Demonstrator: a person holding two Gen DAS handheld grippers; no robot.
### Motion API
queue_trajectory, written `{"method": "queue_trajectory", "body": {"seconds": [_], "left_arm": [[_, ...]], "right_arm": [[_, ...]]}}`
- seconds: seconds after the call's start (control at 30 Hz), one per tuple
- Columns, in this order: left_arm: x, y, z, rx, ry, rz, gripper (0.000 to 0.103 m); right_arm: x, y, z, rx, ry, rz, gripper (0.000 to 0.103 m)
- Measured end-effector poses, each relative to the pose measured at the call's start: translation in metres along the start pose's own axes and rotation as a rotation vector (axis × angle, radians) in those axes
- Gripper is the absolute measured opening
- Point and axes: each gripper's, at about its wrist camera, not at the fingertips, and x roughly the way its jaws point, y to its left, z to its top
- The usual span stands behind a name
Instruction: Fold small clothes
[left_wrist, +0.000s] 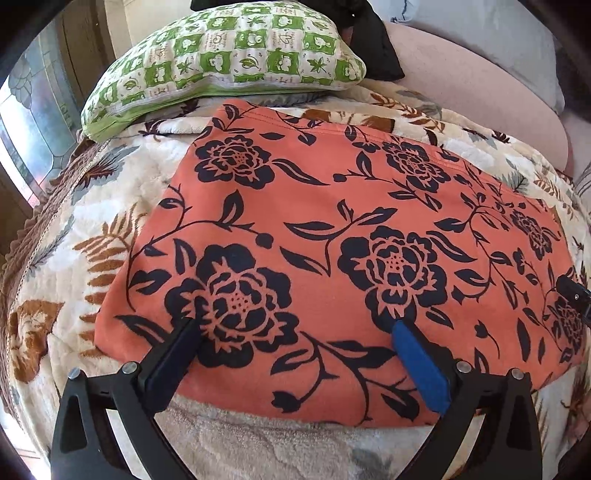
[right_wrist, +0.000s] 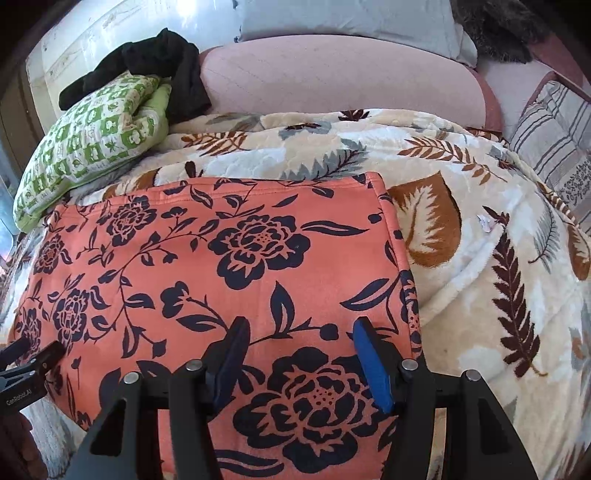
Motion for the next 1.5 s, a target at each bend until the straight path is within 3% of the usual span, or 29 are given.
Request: {"method": "queue_trajectory", "body": {"seconds": [0.17,0.23,0.33,0.43,0.63,0.83,1.03,1.23,1.3,1.43,1.5], "left_arm": [[-0.017,0.016,-0.019,-0.032,-0.027,0.051,0.103],[-0.004,0.026,-0.025,-0.060,0.027,0.074,0.103],[0.004,0.041,-0.029,-0.138,0.065,0.013,0.103],[-0.004,0.042,-0.028,-0.135,0.067,0.015,0.103],[-0.026,0.077,-0.033,-0.264,0.024,-0.012,0.103],[-0.031,0.114,-0.046,-0.433,0.047,-0.105,0.103],[-0.025,0.128,-0.051,-0.524,0.053,-0.263,0.103],[-0.018,0.131,-0.044,-0.554,0.005,-0.297,0.071],[-0.013,0.130,-0.041,-0.569,0.009,-0.340,0.041],[-0.004,0.123,-0.035,-0.558,0.031,-0.327,0.038],[-0.001,0.123,-0.031,-0.571,0.034,-0.327,0.044]], "right_arm": [[-0.019,-0.013,-0.001,0.044,-0.037,0.005,0.062],[-0.018,-0.019,-0.005,0.064,-0.019,0.023,0.062],[-0.001,-0.023,-0.017,0.064,0.084,0.035,0.062],[-0.002,-0.022,-0.024,0.012,0.075,0.030,0.062],[-0.028,-0.042,-0.028,0.115,0.051,0.193,0.062],[-0.044,-0.063,-0.044,0.236,0.065,0.394,0.062],[-0.052,-0.048,-0.049,0.215,0.045,0.420,0.062],[-0.054,-0.018,-0.050,0.152,0.015,0.477,0.058],[-0.054,-0.006,-0.050,0.131,0.006,0.479,0.045],[-0.050,0.009,-0.048,0.126,-0.005,0.470,0.039],[-0.047,0.015,-0.045,0.122,-0.010,0.466,0.039]]}}
